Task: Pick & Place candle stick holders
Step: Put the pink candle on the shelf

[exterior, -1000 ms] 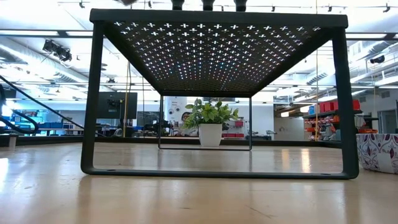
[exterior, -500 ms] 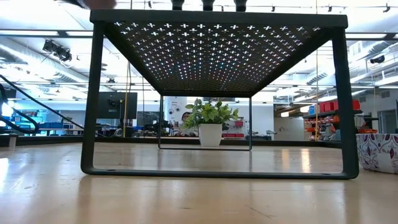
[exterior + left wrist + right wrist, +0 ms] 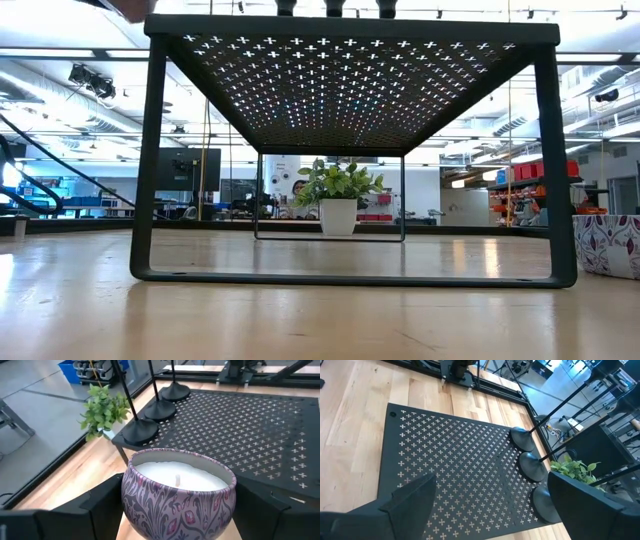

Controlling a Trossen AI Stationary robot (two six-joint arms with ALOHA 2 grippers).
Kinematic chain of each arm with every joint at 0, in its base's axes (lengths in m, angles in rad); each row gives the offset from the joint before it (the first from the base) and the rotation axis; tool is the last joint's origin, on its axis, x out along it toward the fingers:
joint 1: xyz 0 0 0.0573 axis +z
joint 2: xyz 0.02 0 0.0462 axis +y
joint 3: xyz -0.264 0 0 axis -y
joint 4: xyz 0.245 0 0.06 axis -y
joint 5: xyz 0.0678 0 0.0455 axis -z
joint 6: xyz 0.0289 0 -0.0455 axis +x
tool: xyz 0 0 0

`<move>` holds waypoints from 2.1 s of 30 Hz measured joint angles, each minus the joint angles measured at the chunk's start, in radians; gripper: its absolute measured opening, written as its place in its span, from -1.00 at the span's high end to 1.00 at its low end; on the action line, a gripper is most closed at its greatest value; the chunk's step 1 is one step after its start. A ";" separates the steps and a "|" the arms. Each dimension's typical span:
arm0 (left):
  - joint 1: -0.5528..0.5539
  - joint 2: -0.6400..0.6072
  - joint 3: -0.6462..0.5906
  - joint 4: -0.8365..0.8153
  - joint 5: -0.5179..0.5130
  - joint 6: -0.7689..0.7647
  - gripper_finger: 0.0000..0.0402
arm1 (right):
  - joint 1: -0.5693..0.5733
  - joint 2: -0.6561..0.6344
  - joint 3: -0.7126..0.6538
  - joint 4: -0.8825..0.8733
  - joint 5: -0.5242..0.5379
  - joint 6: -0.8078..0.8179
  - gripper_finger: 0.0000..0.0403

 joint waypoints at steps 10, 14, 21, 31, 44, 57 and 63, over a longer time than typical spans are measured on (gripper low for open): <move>-0.039 -0.095 -0.106 -0.130 -0.022 -0.186 -0.49 | 0.000 0.000 0.000 0.000 0.001 -0.008 -0.88; -0.039 -0.184 -0.190 -0.044 -0.030 -0.170 -0.49 | 0.000 0.000 0.000 0.001 0.001 -0.021 -0.88; -0.038 -0.321 -0.321 0.330 -0.034 0.185 -0.49 | -0.012 0.000 0.000 0.006 0.000 -0.022 -0.88; 0.034 -0.375 -0.599 1.237 0.165 0.824 -0.49 | -0.031 0.000 0.000 0.002 -0.002 -0.023 -0.88; 0.309 -0.257 -0.767 1.887 0.674 1.029 -0.49 | -0.031 0.000 0.000 -0.002 -0.002 -0.022 -0.88; 0.398 0.122 -0.703 2.222 0.879 1.143 -0.49 | -0.030 0.000 0.000 -0.007 -0.036 0.007 -0.88; 0.435 0.206 -0.703 2.340 0.947 1.117 -0.49 | -0.030 0.000 0.000 -0.006 -0.038 0.006 -0.88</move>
